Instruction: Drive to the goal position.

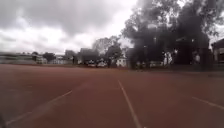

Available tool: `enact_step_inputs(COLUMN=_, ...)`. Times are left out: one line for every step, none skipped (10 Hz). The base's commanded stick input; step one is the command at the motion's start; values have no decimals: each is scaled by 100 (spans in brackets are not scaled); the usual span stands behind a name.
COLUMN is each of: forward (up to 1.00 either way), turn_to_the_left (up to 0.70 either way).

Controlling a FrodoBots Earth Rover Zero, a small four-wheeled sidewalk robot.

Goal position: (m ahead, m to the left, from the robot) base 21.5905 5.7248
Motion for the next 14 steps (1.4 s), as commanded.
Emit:
enact_step_inputs(forward=70, turn_to_the_left=0)
enact_step_inputs(forward=70, turn_to_the_left=0)
enact_step_inputs(forward=70, turn_to_the_left=0)
enact_step_inputs(forward=70, turn_to_the_left=0)
enact_step_inputs(forward=70, turn_to_the_left=0)
enact_step_inputs(forward=70, turn_to_the_left=0)
enact_step_inputs(forward=70, turn_to_the_left=0)
enact_step_inputs(forward=70, turn_to_the_left=0)
enact_step_inputs(forward=70, turn_to_the_left=0)
enact_step_inputs(forward=70, turn_to_the_left=0)
enact_step_inputs(forward=70, turn_to_the_left=0)
enact_step_inputs(forward=70, turn_to_the_left=0)
enact_step_inputs(forward=70, turn_to_the_left=0)
enact_step_inputs(forward=70, turn_to_the_left=0)
